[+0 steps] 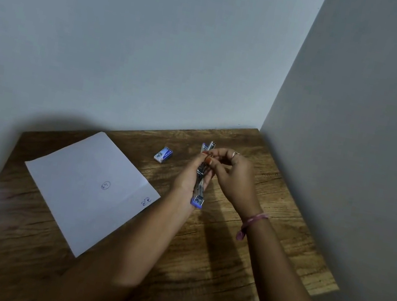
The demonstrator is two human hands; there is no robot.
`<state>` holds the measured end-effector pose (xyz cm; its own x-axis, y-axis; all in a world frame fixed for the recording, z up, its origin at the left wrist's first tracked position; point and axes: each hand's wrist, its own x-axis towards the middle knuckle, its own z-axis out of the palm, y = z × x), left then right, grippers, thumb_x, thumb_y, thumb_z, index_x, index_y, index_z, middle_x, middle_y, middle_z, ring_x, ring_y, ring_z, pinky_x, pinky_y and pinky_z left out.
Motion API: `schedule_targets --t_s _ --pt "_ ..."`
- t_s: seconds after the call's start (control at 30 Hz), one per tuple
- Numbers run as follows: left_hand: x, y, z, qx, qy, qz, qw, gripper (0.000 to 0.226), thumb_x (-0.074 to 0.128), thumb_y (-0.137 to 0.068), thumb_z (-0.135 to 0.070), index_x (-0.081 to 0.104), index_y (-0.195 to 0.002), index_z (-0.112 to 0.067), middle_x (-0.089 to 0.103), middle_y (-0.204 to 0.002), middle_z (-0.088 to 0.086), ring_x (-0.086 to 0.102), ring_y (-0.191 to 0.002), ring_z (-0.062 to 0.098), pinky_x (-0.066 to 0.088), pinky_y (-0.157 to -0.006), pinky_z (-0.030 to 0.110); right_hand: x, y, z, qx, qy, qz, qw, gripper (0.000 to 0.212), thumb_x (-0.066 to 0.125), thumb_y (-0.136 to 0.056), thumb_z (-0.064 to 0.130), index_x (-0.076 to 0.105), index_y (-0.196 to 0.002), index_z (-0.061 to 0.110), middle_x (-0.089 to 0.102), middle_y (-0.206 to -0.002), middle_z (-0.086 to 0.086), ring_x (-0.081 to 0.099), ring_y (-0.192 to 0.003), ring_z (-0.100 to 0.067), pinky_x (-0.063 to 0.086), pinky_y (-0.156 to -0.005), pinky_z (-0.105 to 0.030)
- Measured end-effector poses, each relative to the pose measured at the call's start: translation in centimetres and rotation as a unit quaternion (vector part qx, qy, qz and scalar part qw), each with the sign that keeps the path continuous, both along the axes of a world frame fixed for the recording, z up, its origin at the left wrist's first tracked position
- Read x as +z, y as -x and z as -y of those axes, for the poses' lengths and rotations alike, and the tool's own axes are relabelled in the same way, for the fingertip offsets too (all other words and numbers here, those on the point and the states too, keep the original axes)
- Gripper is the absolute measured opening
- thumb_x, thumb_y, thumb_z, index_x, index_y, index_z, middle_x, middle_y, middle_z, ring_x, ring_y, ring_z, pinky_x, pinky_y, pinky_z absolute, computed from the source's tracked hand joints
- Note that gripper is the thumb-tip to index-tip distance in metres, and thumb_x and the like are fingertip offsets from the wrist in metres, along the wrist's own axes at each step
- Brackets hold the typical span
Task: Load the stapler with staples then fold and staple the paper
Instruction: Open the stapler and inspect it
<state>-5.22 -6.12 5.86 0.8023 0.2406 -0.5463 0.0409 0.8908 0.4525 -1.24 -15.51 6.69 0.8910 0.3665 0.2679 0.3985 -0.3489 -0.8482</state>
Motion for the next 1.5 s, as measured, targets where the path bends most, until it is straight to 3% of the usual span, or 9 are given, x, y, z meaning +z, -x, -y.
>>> schedule_targets --t_s 0.1,0.17,0.27,0.47,0.7,0.9,1.17,1.33,1.5 --pt "-0.5 0.0 0.1 -0.002 -0.012 -0.014 1.000 0.015 0.064 -0.089 -0.019 0.067 -0.084 -0.005 0.073 -0.064 0.006 0.069 -0.053 0.009 0.053 -0.046 0.018 -0.2 0.4 0.1 0.000 0.019 0.023 1.000 0.010 0.067 -0.084 0.009 0.070 -0.093 0.012 0.070 -0.092 0.000 0.065 -0.087 -0.009 0.053 -0.081 -0.027" --pt "-0.7 0.0 -0.3 -0.015 -0.031 -0.029 0.999 0.019 0.065 -0.088 -0.025 0.068 -0.080 -0.009 0.071 -0.065 0.003 0.066 -0.050 0.008 0.052 -0.046 0.020 -0.3 1.3 -0.1 0.010 0.058 0.074 0.996 0.008 0.067 -0.083 0.008 0.069 -0.090 0.013 0.064 -0.088 0.008 0.055 -0.077 0.004 0.040 -0.077 -0.006" --pt "-0.8 -0.1 -1.0 -0.029 -0.038 -0.029 0.998 0.016 0.068 -0.085 -0.025 0.068 -0.082 -0.009 0.069 -0.064 0.002 0.063 -0.047 0.008 0.049 -0.042 0.020 -0.1 2.3 -0.2 0.010 0.085 0.139 0.987 0.010 0.067 -0.082 0.006 0.070 -0.091 0.010 0.066 -0.089 -0.001 0.052 -0.076 -0.002 0.029 -0.072 0.004" --pt "-0.7 0.2 -1.9 -0.021 0.037 0.048 0.998 0.016 0.060 -0.091 -0.018 0.065 -0.084 -0.004 0.070 -0.061 0.006 0.067 -0.050 0.011 0.053 -0.044 0.019 0.8 2.7 0.7 0.107 0.067 0.165 0.978 0.031 0.063 -0.084 -0.003 0.070 -0.110 0.012 0.069 -0.114 -0.007 0.062 -0.104 -0.011 0.043 -0.091 -0.015" --pt "-1.0 0.5 -2.6 -0.072 0.077 0.077 0.992 0.026 0.058 -0.092 -0.014 0.074 -0.077 0.001 0.069 -0.071 0.011 0.064 -0.054 0.009 0.053 -0.047 0.016 0.0 0.6 2.4 0.072 -0.187 -0.120 0.972 0.028 0.056 -0.090 -0.001 0.068 -0.105 0.019 0.073 -0.101 0.001 0.069 -0.098 -0.016 0.054 -0.087 -0.030" --pt "-2.1 1.1 -3.2 -0.105 0.048 0.094 0.989 0.017 0.058 -0.090 -0.011 0.071 -0.089 0.000 0.071 -0.082 0.014 0.064 -0.064 0.011 0.054 -0.052 0.017 -1.5 -0.5 2.2 0.033 -0.197 -0.201 0.959 0.028 0.051 -0.094 0.000 0.062 -0.116 0.012 0.069 -0.104 -0.004 0.069 -0.086 -0.005 0.054 -0.074 -0.019" --pt "-3.6 1.0 -3.6 -0.126 -0.012 0.100 0.987 0.027 0.067 -0.080 -0.018 0.066 -0.106 -0.010 0.073 -0.085 0.005 0.063 -0.055 0.003 0.047 -0.045 0.015 -1.6 -0.5 0.8 -0.008 -0.172 -0.082 0.982 0.059 0.045 -0.090 -0.006 0.029 -0.139 0.023 0.055 -0.121 -0.011 0.066 -0.092 -0.019 0.054 -0.079 -0.035" --pt "-3.7 0.8 -3.8 -0.136 -0.076 0.110 0.982 0.017 0.072 -0.074 -0.022 0.079 -0.088 -0.016 0.075 -0.088 0.002 0.062 -0.056 0.001 0.045 -0.044 0.014 -1.9 -0.6 0.6 0.021 -0.083 -0.017 0.996 0.049 0.043 -0.087 -0.009 0.043 -0.131 0.013 0.051 -0.126 -0.008 0.059 -0.102 -0.008 0.047 -0.074 -0.013" --pt "-3.6 0.9 -4.6 -0.135 -0.155 0.113 0.972 0.021 0.073 -0.076 -0.020 0.075 -0.096 -0.011 0.075 -0.091 0.007 0.062 -0.058 0.003 0.047 -0.045 0.016 -2.2 -0.8 0.5 0.017 -0.099 -0.020 0.995 0.051 0.042 -0.085 -0.012 0.041 -0.130 0.012 0.054 -0.119 -0.007 0.058 -0.092 0.006 0.047 -0.072 -0.011"
